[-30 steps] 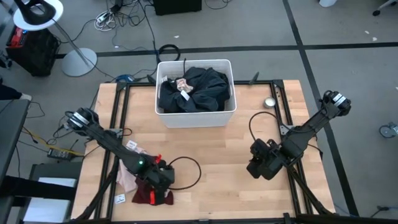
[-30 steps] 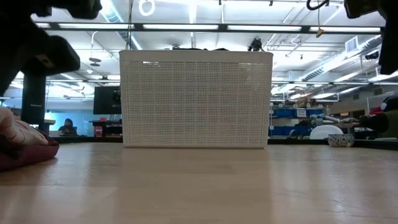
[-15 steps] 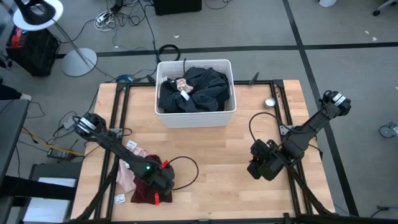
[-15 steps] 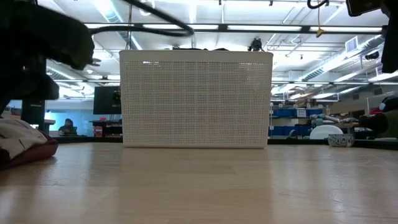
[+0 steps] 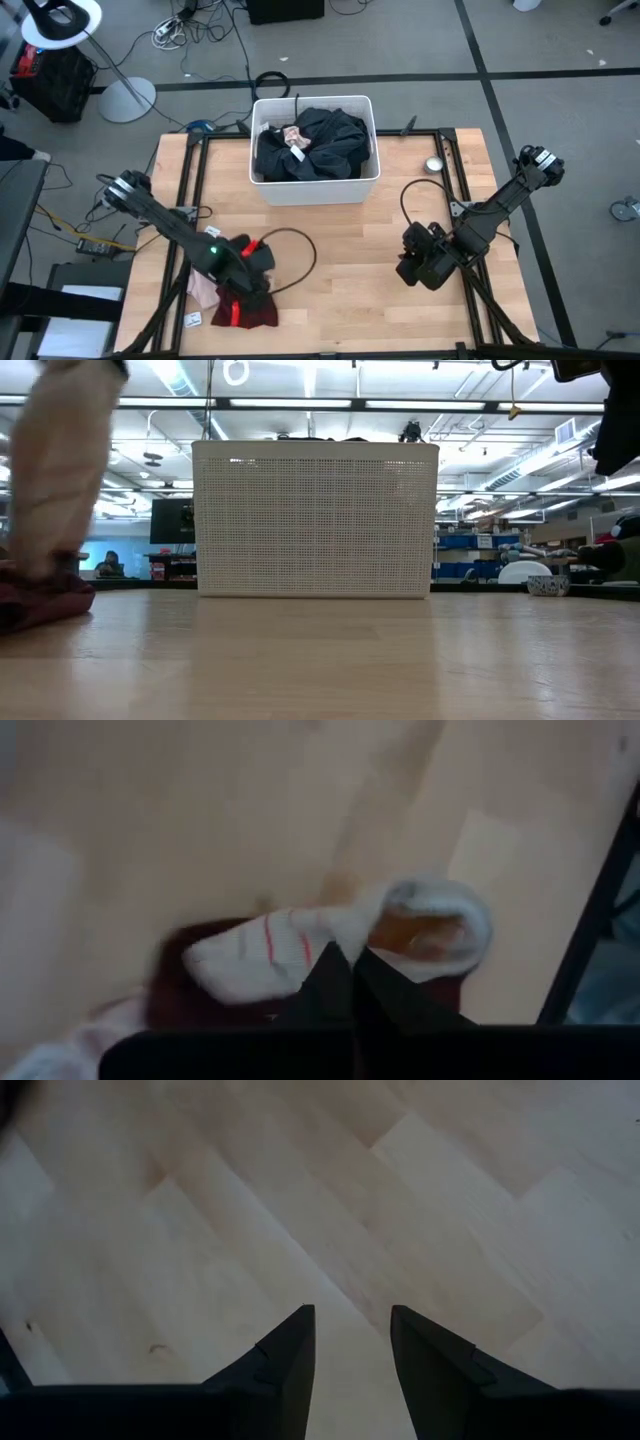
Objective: Sort clothes
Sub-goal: Put the brown sock into the white laundry bin
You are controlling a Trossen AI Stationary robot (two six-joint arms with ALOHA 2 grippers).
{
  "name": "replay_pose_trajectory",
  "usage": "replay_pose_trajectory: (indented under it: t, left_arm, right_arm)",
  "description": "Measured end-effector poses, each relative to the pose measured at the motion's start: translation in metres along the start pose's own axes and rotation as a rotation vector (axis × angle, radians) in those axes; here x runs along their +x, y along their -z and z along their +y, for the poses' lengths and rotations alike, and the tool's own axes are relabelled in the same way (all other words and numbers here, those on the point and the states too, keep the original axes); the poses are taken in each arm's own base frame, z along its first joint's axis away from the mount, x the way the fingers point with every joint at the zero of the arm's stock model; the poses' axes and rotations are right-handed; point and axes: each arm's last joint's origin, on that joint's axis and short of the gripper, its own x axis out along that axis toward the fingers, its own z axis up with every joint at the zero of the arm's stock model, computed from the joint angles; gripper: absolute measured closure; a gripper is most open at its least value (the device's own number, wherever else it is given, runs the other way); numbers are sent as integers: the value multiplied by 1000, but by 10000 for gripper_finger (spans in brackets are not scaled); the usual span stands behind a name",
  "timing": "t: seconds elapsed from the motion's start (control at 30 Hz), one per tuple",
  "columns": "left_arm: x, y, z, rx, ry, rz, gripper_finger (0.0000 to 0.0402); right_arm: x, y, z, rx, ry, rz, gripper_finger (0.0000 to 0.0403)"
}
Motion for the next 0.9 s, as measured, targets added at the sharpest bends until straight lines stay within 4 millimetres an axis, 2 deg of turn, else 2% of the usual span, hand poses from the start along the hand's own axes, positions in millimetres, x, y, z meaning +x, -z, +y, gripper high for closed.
replay_pose_trajectory:
  t: [0.17,0.33,0.63,0.9]
  left_arm:
    - [-47,-19,14,-34,-52,-67,401]
    - [-82,-42,32,-45,-84,-121,401]
    - [-135,-85,72,-49,-96,-280,401]
    - [-170,-116,124,-61,-202,-420,401]
  right_arm:
    - [1,-2,0,-1,1,-23,271]
    - [1,-4,2,-4,-16,-62,275]
    - [1,-4,4,-22,-30,-55,281]
    - [1,-3,5,-17,-46,-34,281]
